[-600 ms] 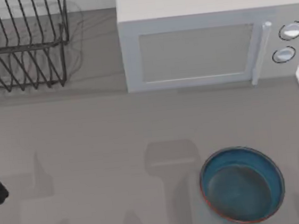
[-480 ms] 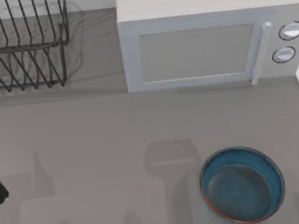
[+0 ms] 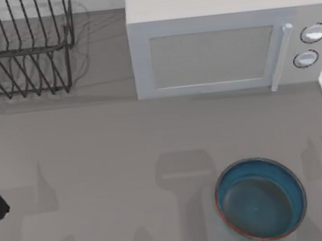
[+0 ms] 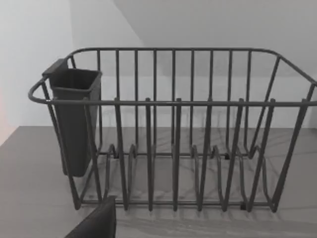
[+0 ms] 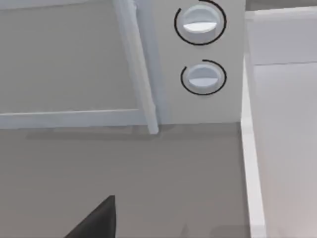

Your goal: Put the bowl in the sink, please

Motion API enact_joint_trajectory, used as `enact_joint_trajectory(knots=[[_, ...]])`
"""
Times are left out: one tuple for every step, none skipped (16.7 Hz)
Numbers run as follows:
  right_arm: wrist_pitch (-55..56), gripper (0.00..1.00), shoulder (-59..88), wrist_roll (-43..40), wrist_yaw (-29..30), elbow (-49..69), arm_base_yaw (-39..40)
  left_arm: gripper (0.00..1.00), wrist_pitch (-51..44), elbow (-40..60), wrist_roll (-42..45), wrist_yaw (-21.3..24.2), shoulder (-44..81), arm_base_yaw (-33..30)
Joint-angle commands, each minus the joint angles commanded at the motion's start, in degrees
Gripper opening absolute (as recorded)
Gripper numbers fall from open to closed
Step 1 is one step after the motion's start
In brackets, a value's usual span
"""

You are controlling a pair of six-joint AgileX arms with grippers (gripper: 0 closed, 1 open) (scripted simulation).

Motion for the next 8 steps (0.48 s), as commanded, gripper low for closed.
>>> enact_joint_trajectory(knots=[[-4.0,1.00,5.5,1.7,0.0,3.7,1.7,1.00,0.0,0.0,0.0,0.0,0.0,0.0],[-8.1,1.00,11.3,3.4,0.0,7.4,3.4,1.00,0.0,0.0,0.0,0.0,0.0,0.0],[-12.2,1.00,17.3,5.2,0.1,11.2,5.1,1.00,0.0,0.0,0.0,0.0,0.0,0.0],[-16.4,1.00,23.3,6.9,0.1,14.9,6.9,1.00,0.0,0.0,0.0,0.0,0.0,0.0],[-20.5,1.00,29.0,8.7,0.1,18.6,8.6,1.00,0.0,0.0,0.0,0.0,0.0,0.0],[-24.5,1.00,34.4,10.4,0.0,22.3,10.3,1.00,0.0,0.0,0.0,0.0,0.0,0.0],[-28.3,1.00,39.4,12.1,0.0,25.8,12.0,1.00,0.0,0.0,0.0,0.0,0.0,0.0],[-31.9,1.00,44.0,13.7,0.0,29.2,13.5,1.00,0.0,0.0,0.0,0.0,0.0,0.0]])
